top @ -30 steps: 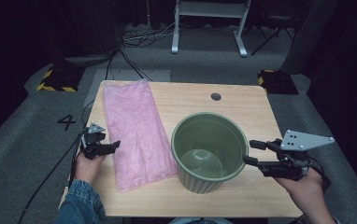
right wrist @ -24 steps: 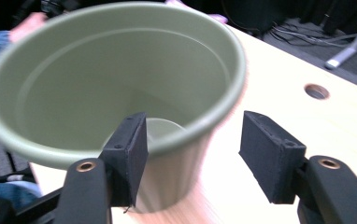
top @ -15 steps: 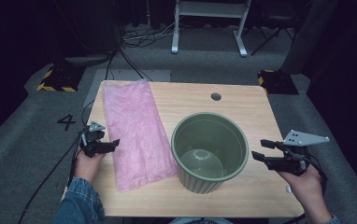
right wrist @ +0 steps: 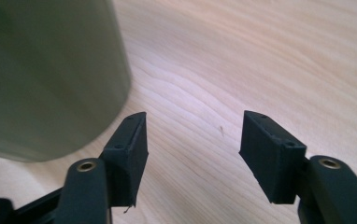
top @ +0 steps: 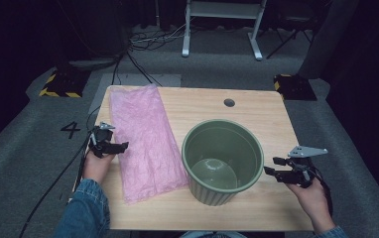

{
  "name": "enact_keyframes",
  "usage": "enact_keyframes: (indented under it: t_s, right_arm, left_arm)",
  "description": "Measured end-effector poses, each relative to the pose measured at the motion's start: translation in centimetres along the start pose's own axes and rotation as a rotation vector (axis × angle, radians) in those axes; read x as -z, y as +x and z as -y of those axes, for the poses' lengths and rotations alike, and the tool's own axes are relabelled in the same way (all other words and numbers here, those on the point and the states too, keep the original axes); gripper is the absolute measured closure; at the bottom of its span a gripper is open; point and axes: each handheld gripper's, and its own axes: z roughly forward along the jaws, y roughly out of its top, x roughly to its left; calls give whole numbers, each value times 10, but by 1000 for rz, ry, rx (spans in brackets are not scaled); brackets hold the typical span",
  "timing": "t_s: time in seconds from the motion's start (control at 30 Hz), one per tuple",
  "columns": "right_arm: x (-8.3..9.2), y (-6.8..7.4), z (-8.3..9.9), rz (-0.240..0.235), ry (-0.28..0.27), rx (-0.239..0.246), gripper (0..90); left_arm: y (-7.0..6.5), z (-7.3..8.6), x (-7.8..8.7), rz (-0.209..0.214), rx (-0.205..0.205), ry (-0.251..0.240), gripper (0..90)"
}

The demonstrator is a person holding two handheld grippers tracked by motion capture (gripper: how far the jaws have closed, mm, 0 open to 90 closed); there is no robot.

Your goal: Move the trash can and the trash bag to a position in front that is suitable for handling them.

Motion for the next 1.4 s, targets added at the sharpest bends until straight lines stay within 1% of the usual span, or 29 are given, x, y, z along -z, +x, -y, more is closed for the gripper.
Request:
enact_keyframes:
  t_s: [0.07, 0.13, 0.17, 0.23, 0.33, 0.43, 0.5, 0.53, 0.57, 0.6, 0.63, 0.67, 0.7, 0.77, 0.8, 0.83, 0.9, 0.93, 0.97, 1.0, 1.03, 1.1, 1.13, 1.17, 1.2, 1.27, 1.3, 1.33, 1.4]
  right_arm:
    - [-7, -1, 2, 2, 14, 3, 419]
    - [-12, -1, 5, 5, 23, 5, 421]
    - [-17, -1, 7, 3, 33, 2, 423]
    - [-20, -1, 7, 5, 41, 2, 423]
    - [-29, -2, 7, 1, 66, 3, 443]
    - [-33, -1, 7, 5, 71, 3, 451]
    - [-37, -1, 8, 6, 77, 2, 456]
    - [-41, -1, 9, 10, 84, 7, 460]
    - [-41, -1, 9, 10, 84, 7, 460]
    - [-44, -1, 10, 15, 80, 13, 466]
    - [-44, -1, 10, 15, 80, 13, 466]
    - [-49, -1, 13, 21, 90, 12, 466]
    - [-49, -1, 13, 21, 90, 12, 466]
    - [-53, -2, 15, 26, 100, 14, 465]
    - [-55, -3, 16, 32, 104, 14, 465]
    - [-59, -5, 19, 32, 108, 8, 465]
    - [-60, -6, 21, 35, 91, 6, 464]
    - [-60, -6, 21, 35, 91, 6, 464]
    - [-61, -7, 21, 40, 82, -1, 464]
    - [-61, -7, 21, 40, 82, -1, 464]
    - [-61, -8, 22, 43, 79, 3, 459]
    - [-62, -7, 23, 53, 68, 21, 453]
    - [-63, -6, 23, 62, 62, 33, 446]
    - [-63, -6, 26, 61, 37, 31, 436]
    - [-63, -6, 26, 61, 37, 31, 436]
    - [-64, -6, 29, 62, 11, 31, 430]
    - [-64, -6, 31, 65, -13, 31, 426]
    - [-64, -6, 31, 65, -13, 31, 426]
    - [-65, -6, 34, 67, -39, 29, 419]
  left_arm:
    - [-1, -2, -4, -12, -10, 23, 216]
    - [-1, -1, -8, -14, -5, 38, 206]
    - [-1, 0, -10, -11, 6, 40, 200]
    - [0, 0, -11, -20, 7, 31, 199]
    - [-1, -2, -13, -34, 4, 39, 187]
    - [-2, -3, -14, -36, 1, 39, 184]
    - [-4, -3, -13, -30, -6, 37, 203]
    - [-5, -3, -12, -22, -18, 33, 299]
    - [-7, -3, -12, -14, -26, 27, 299]
    - [-9, -2, -11, -10, -33, 24, 391]
    - [-11, -2, -10, -7, -33, 18, 391]
    - [-12, -1, -10, -5, -35, 13, 461]
    - [-13, 0, -9, 4, -42, 8, 461]
    - [-16, 1, -8, 7, -50, 0, 534]
    - [-17, 2, -7, 9, -56, -4, 582]
    - [-18, 3, -7, 12, -56, -11, 666]
    - [-18, 5, -6, 18, -70, -17, 739]
    - [-18, 6, -6, 23, -66, -21, 739]
    - [-18, 7, -5, 37, -59, -24, 806]
    - [-17, 8, -5, 57, -56, -29, 806]
    - [-16, 9, -5, 73, -51, -36, 834]
    - [-15, 12, -4, 105, -35, -50, 860]
    - [-14, 14, -3, 116, -27, -65, 866]
    - [-14, 16, -1, 129, -16, -82, 874]
    - [-13, 18, 1, 142, -7, -98, 874]
    - [-13, 21, 6, 163, 10, -137, 877]
    - [-13, 22, 10, 172, 18, -159, 880]
    - [-13, 23, 14, 183, 22, -177, 880]
    - [-14, 25, 22, 201, 36, -228, 881]
